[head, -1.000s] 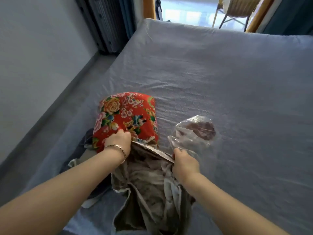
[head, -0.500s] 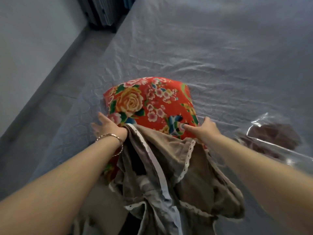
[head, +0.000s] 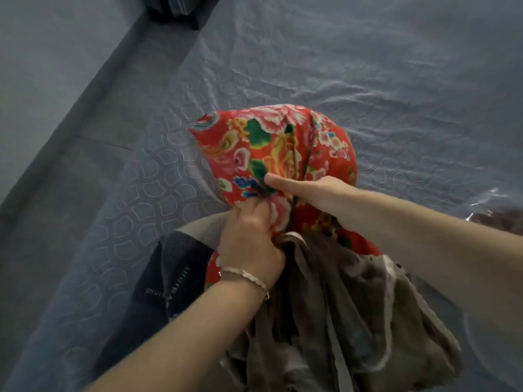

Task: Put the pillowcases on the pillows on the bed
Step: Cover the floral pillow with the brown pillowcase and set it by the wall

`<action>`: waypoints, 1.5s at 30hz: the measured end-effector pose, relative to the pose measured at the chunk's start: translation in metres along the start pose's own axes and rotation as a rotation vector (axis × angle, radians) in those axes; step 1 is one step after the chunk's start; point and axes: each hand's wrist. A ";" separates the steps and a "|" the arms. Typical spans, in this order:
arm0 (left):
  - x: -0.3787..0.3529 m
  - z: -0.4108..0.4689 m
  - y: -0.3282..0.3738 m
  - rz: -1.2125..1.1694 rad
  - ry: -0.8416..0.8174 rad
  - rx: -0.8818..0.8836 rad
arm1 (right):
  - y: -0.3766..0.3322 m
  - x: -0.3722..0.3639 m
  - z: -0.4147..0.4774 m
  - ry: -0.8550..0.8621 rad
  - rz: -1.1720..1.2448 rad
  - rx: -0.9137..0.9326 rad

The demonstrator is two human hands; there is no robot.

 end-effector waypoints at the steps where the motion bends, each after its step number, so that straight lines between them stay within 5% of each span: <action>1: -0.002 -0.006 0.005 0.051 -0.015 -0.036 | -0.005 -0.002 0.001 -0.031 -0.028 -0.024; 5: -0.004 -0.014 0.005 0.178 -0.049 -0.072 | -0.002 -0.016 0.014 0.312 -0.125 -0.101; 9: 0.016 -0.016 0.016 0.278 -0.324 -0.023 | 0.009 -0.017 0.012 0.463 0.074 -0.025; 14: 0.048 -0.021 0.040 -0.344 -0.471 0.234 | 0.039 0.008 -0.032 0.451 0.080 0.075; 18: 0.078 -0.036 0.082 -0.452 -0.435 0.446 | 0.069 0.055 -0.106 0.444 -0.071 0.295; 20: 0.089 -0.042 0.101 -0.390 -0.387 0.452 | 0.081 0.087 -0.146 0.469 -0.190 0.391; 24: 0.113 -0.054 0.149 0.214 -0.744 0.237 | 0.113 0.154 -0.214 0.536 -0.459 0.487; 26: 0.124 -0.048 0.164 0.384 -0.795 0.174 | 0.130 0.182 -0.230 0.588 -0.524 0.491; 31: 0.117 -0.058 0.234 0.525 -0.506 0.203 | 0.218 0.244 -0.277 0.604 -0.668 0.414; 36: 0.095 -0.064 0.317 0.055 0.113 0.573 | 0.315 0.295 -0.283 0.557 -0.659 0.285; 38: 0.098 -0.066 0.336 0.018 0.258 0.595 | 0.341 0.308 -0.281 0.549 -0.655 0.235; 45: -0.004 -0.143 0.346 0.553 -0.379 0.215 | 0.401 0.295 -0.258 0.354 -0.740 0.289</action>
Point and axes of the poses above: each hand's wrist, its own z-axis towards the middle knuckle, its own x-axis out of the back of the hand, y = z × x, and after that the axes turned 1 degree about z, right-handed
